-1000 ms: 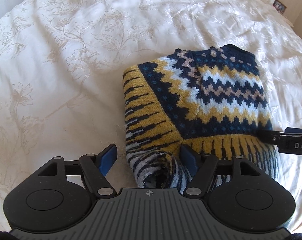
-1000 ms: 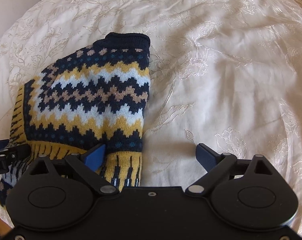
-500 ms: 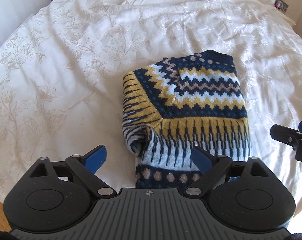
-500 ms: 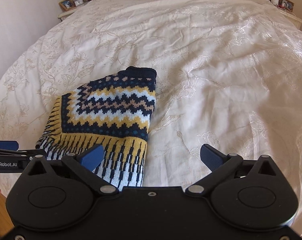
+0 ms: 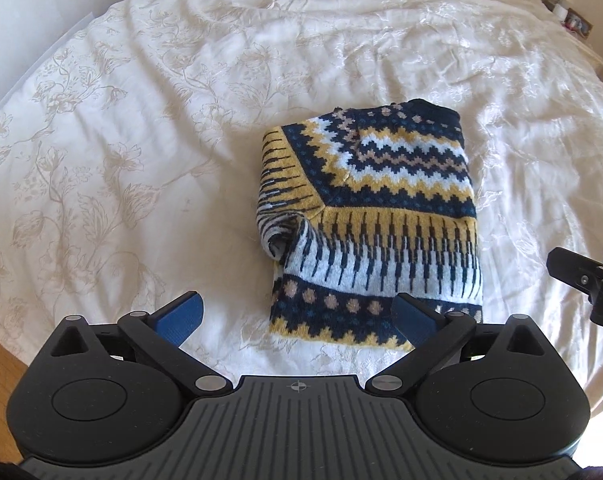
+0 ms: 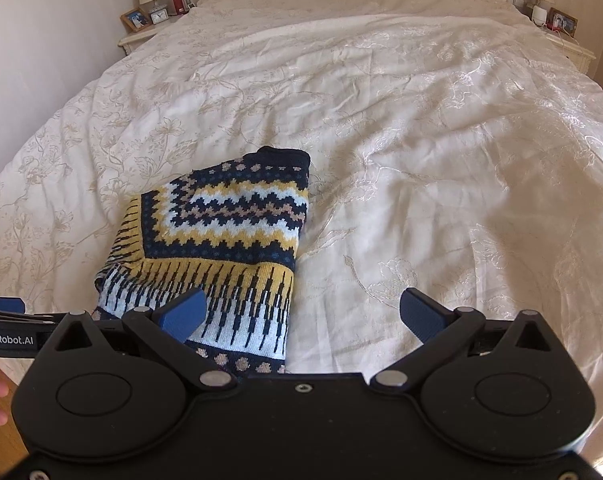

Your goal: Fold small clothes

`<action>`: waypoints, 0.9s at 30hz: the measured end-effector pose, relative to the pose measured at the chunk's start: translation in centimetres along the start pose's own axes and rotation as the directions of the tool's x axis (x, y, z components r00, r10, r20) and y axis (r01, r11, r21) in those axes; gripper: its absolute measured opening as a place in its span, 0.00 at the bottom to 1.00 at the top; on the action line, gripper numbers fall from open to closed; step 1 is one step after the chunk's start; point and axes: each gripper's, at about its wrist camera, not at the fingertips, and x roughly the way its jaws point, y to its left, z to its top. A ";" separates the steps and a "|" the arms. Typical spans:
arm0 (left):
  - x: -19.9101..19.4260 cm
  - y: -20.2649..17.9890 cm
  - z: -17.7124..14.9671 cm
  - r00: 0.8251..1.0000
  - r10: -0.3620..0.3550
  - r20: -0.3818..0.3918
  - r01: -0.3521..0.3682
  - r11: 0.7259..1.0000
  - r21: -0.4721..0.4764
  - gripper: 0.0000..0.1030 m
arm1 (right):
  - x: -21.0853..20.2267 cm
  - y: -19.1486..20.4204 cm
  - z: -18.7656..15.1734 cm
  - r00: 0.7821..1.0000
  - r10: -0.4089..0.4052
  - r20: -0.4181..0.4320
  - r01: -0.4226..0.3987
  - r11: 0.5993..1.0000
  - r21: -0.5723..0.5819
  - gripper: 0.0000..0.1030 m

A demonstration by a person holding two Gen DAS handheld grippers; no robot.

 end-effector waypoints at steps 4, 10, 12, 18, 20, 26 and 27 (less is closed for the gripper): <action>-0.5 0.0 -0.7 1.000 0.005 -0.012 -0.005 1.000 -0.012 0.99 | -0.5 0.0 -0.5 1.000 -0.017 0.001 0.017 1.000 -0.018 0.99; -1.2 -0.5 -1.2 1.000 0.014 -0.015 -0.014 1.000 0.006 0.99 | -1.3 0.0 -1.3 1.000 0.000 0.000 0.000 1.000 -0.031 0.99; -1.4 -0.8 -1.3 1.000 0.023 -0.012 -0.023 1.000 0.021 0.99 | -1.4 0.0 -1.5 1.000 0.005 -0.001 -0.005 0.999 -0.033 0.99; -1.8 -1.2 -1.5 0.999 0.037 -0.014 -0.036 0.999 0.023 0.98 | -1.9 0.4 -1.9 1.000 0.014 0.007 -0.014 0.999 -0.043 0.99; -1.9 -1.3 -1.6 0.999 0.040 -0.017 -0.039 0.999 0.019 0.98 | -2.0 0.5 -1.9 1.000 0.019 0.011 -0.019 0.999 -0.050 0.99; -1.9 -1.4 -2.0 0.998 0.046 -0.030 -0.045 0.999 0.015 0.98 | -2.3 0.5 -1.9 1.000 0.023 0.019 -0.022 0.998 -0.054 0.99; -1.9 -1.4 -2.0 0.999 0.043 -0.033 -0.043 0.999 0.012 0.98 | -2.3 0.5 -2.0 1.000 0.022 0.020 -0.021 0.998 -0.054 0.99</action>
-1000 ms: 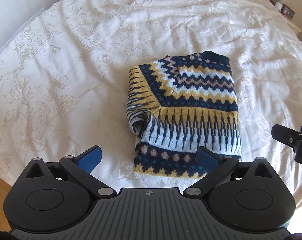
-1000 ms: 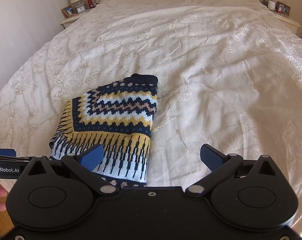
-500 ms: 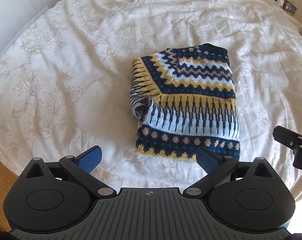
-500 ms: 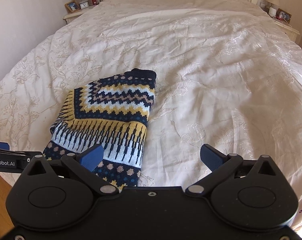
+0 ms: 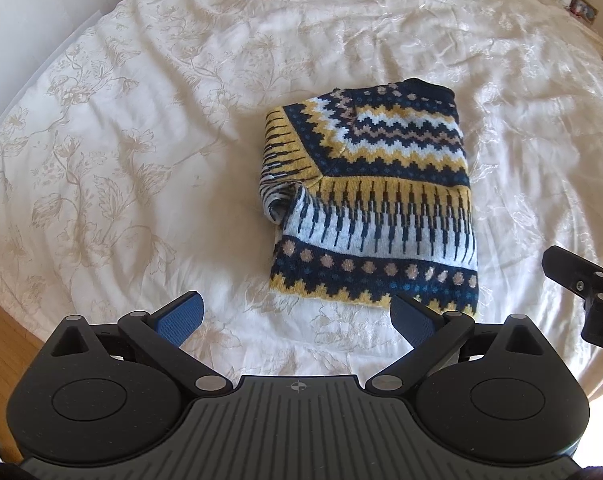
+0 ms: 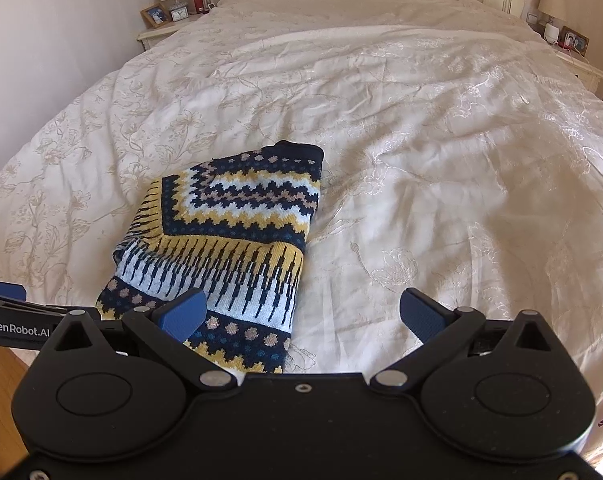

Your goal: Fold small clothes

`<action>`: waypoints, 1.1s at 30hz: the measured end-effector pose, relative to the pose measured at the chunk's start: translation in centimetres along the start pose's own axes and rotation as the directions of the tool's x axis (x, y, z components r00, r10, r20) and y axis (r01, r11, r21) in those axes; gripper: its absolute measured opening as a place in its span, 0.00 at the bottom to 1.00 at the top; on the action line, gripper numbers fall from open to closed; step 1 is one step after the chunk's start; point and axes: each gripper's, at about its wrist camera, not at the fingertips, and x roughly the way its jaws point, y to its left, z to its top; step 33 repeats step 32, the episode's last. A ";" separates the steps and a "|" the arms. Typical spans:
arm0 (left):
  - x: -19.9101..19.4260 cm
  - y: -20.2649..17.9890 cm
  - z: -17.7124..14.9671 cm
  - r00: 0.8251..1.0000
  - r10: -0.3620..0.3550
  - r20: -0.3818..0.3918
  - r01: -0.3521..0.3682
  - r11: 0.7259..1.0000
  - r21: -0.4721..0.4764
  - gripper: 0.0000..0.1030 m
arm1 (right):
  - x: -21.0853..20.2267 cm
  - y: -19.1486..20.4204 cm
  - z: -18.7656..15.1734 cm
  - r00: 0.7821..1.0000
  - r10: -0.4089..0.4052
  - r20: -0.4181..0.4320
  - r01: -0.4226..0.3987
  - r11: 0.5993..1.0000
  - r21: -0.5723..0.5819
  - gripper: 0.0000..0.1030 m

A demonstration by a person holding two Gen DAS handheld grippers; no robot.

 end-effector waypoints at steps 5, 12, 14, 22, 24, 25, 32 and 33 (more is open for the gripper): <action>-0.1 -0.2 -0.2 1.000 -0.004 -0.006 0.004 1.000 -0.006 0.98 | -0.1 -0.2 0.0 1.000 -0.004 -0.002 0.004 1.000 0.003 0.99; -0.1 -0.4 -0.4 1.000 -0.009 -0.010 0.008 1.000 -0.007 0.98 | -0.2 -0.2 0.0 1.000 -0.003 -0.002 0.003 1.000 0.003 0.99; -0.1 -0.4 -0.4 1.000 -0.007 -0.010 0.007 1.000 -0.006 0.98 | -0.2 -0.2 -0.1 1.000 -0.004 -0.003 0.004 1.000 0.003 0.99; -0.1 -0.5 -0.5 1.000 0.004 -0.005 -0.004 1.000 0.009 0.98 | 0.0 0.0 -0.4 1.000 -0.006 -0.013 0.006 1.000 0.006 0.99; -0.1 -0.5 -0.5 1.000 0.008 0.001 -0.008 1.000 0.009 0.97 | 0.0 -0.1 -0.4 1.000 -0.005 -0.012 0.005 1.000 0.004 0.99; -0.1 -0.5 -0.5 1.000 0.011 0.003 -0.011 1.000 0.008 0.97 | 0.0 -0.1 -0.4 1.000 -0.004 -0.011 0.004 1.000 0.003 0.99; -0.2 -0.4 -0.2 1.000 0.005 0.003 -0.005 1.000 0.008 0.97 | 0.1 0.1 -0.3 1.000 -0.006 -0.011 0.006 1.000 0.004 0.99; -0.2 -0.4 -0.2 1.000 0.005 0.003 -0.005 1.000 0.008 0.97 | 0.1 0.1 -0.3 1.000 -0.006 -0.011 0.006 1.000 0.004 0.99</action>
